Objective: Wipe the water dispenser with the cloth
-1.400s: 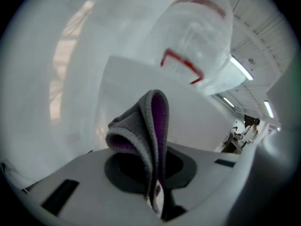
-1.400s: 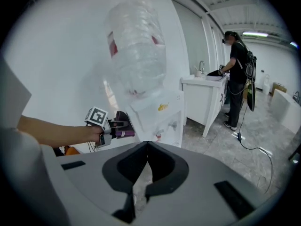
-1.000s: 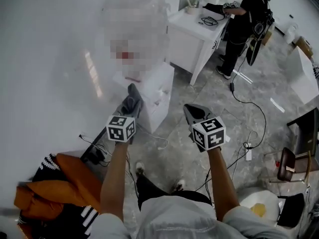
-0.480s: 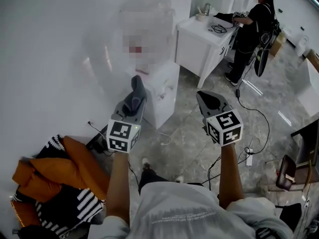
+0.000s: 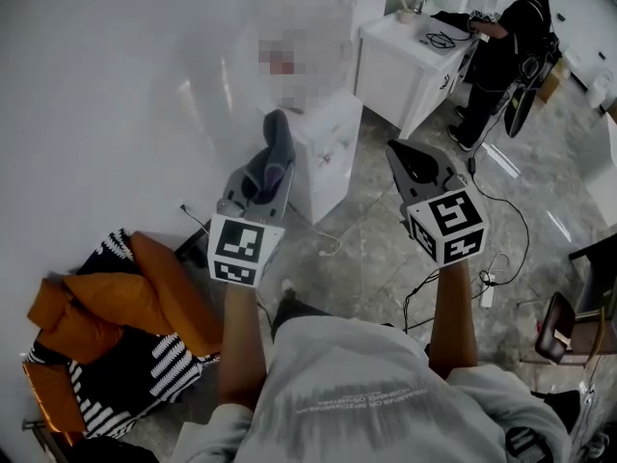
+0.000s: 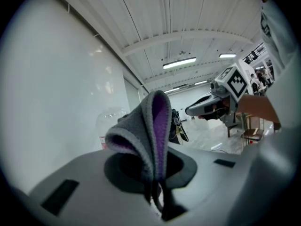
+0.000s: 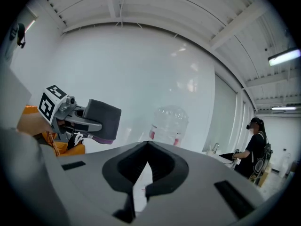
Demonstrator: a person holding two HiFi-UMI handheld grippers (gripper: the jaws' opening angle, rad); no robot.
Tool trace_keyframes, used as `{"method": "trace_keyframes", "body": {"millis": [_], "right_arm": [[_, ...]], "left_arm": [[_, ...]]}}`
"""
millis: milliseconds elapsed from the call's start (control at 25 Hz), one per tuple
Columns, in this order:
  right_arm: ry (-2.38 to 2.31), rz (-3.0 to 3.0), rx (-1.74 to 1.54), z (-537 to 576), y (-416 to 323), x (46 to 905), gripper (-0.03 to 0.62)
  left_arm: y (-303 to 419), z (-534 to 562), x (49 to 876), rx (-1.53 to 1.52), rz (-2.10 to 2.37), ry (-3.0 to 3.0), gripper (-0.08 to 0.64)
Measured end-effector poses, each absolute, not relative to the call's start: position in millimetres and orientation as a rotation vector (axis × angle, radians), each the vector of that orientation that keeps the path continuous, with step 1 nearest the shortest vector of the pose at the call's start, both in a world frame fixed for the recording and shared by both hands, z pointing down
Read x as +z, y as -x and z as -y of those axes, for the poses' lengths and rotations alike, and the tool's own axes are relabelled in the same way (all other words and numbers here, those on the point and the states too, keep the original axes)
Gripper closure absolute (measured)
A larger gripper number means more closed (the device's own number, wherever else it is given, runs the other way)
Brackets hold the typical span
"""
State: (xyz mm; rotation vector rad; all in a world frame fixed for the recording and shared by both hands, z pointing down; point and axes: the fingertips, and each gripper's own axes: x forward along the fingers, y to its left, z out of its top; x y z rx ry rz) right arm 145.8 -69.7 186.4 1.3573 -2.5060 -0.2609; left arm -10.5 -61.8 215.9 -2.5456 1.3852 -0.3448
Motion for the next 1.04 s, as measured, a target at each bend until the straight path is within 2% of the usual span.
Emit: {"method": "trace_keyframes", "body": {"millis": [1040], "right_arm": [[-1.361, 2.444, -0.201, 66.1, -167.5, 215.0, 0.578]], "left_arm": [[-6.1, 53.6, 236.9, -0.405, -1.347, 2.549, 0.514]]}}
